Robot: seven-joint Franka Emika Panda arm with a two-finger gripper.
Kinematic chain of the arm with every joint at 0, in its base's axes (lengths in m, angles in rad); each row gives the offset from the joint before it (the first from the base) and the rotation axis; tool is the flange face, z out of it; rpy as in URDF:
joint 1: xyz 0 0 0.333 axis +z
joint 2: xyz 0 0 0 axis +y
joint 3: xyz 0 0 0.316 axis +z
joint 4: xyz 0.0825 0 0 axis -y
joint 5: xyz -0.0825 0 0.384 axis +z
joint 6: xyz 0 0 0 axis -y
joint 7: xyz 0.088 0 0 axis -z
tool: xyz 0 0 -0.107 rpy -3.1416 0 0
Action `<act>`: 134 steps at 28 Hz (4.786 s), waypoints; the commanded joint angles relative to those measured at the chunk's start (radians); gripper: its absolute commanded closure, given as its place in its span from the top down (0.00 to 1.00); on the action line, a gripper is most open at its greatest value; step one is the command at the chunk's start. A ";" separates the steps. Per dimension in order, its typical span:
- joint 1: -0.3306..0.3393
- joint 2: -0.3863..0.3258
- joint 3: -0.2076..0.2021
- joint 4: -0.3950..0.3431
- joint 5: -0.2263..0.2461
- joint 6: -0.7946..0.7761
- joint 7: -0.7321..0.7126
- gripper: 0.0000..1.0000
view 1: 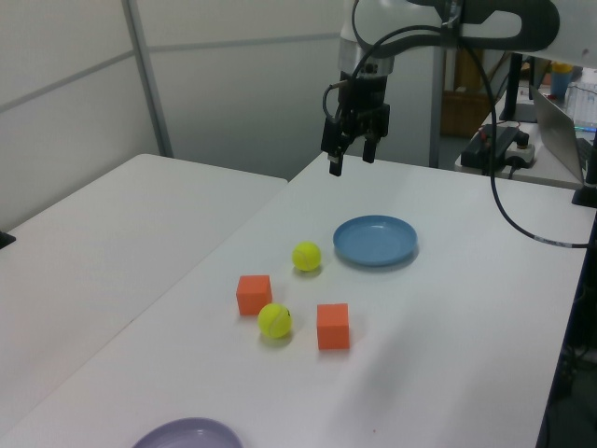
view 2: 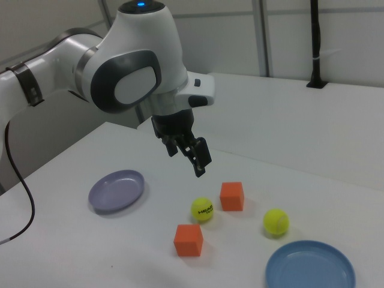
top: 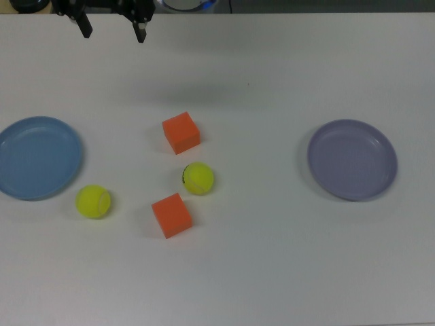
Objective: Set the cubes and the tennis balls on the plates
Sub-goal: 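Lower the gripper onto the orange cube beside the tennis balls, then close the gripper on the orange cube and lift it, then carry the cube onto the blue plate and release it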
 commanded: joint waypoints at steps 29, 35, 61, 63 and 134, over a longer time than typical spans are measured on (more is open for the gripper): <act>0.004 0.160 0.181 -0.429 -0.113 0.493 -0.544 1.00; 0.002 0.178 0.181 -0.432 -0.113 0.544 -0.555 1.00; 0.008 0.237 0.181 -0.429 -0.110 0.576 -0.522 0.35; 0.010 0.241 0.181 -0.429 -0.112 0.576 -0.530 0.10; -0.116 0.332 -0.107 -0.020 0.101 0.472 -0.553 1.00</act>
